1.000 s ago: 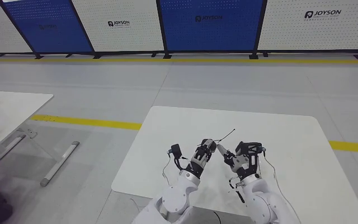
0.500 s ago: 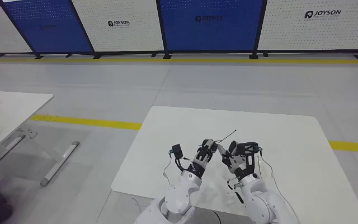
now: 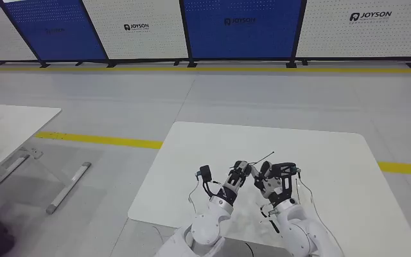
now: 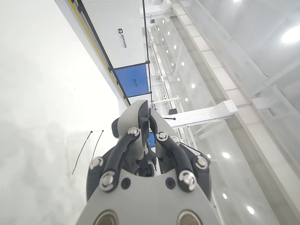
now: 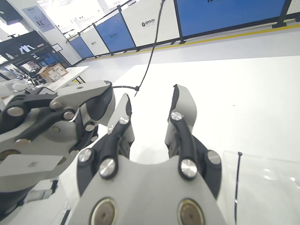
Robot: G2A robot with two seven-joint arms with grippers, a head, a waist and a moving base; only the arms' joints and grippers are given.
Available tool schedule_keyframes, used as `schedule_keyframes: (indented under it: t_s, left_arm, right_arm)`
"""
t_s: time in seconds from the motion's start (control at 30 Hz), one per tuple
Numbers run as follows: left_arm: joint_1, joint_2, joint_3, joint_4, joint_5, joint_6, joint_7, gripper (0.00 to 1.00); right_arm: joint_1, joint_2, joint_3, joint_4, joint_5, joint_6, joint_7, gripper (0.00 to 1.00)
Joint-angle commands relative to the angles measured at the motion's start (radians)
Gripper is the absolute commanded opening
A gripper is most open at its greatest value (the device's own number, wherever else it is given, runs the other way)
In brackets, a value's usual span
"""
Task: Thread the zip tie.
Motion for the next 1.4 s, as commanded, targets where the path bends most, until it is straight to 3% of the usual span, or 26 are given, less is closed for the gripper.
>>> schedule_keyframes:
  t_s: [0.0, 0.37, 0.53, 1.13, 1.17, 1.2, 1.37]
  left_arm:
    - [-0.002, 0.0, 0.0, 0.002, 0.003, 0.003, -0.001, 0.0]
    - [-0.001, -0.002, 0.003, 0.005, 0.019, 0.005, -0.011, 0.0]
    - [0.0, -0.003, 0.003, 0.005, 0.021, 0.004, -0.011, 0.0]
    - [0.004, -0.008, 0.003, 0.003, 0.022, -0.008, 0.007, 0.0]
    - [0.004, -0.008, 0.003, 0.003, 0.022, -0.008, 0.008, 0.0]
    - [0.004, -0.008, 0.003, 0.004, 0.022, -0.007, 0.009, 0.0]
    - [0.004, -0.01, 0.003, 0.005, 0.023, -0.007, 0.011, 0.0]
  right_arm:
    - [0.001, 0.0, 0.0, 0.0, 0.003, 0.0, -0.002, 0.34]
    - [0.009, -0.002, -0.003, 0.01, 0.016, 0.003, -0.004, 0.19]
    - [0.008, -0.002, -0.005, 0.01, 0.013, 0.003, -0.013, 0.0]
    - [0.004, 0.0, -0.007, 0.021, 0.006, -0.015, -0.002, 0.0]
    - [0.004, 0.0, -0.006, 0.021, 0.007, -0.017, -0.001, 0.02]
    - [0.003, 0.0, -0.005, 0.021, 0.007, -0.019, 0.0, 0.18]
    - [-0.002, 0.002, -0.003, 0.015, 0.005, -0.026, -0.002, 0.2]
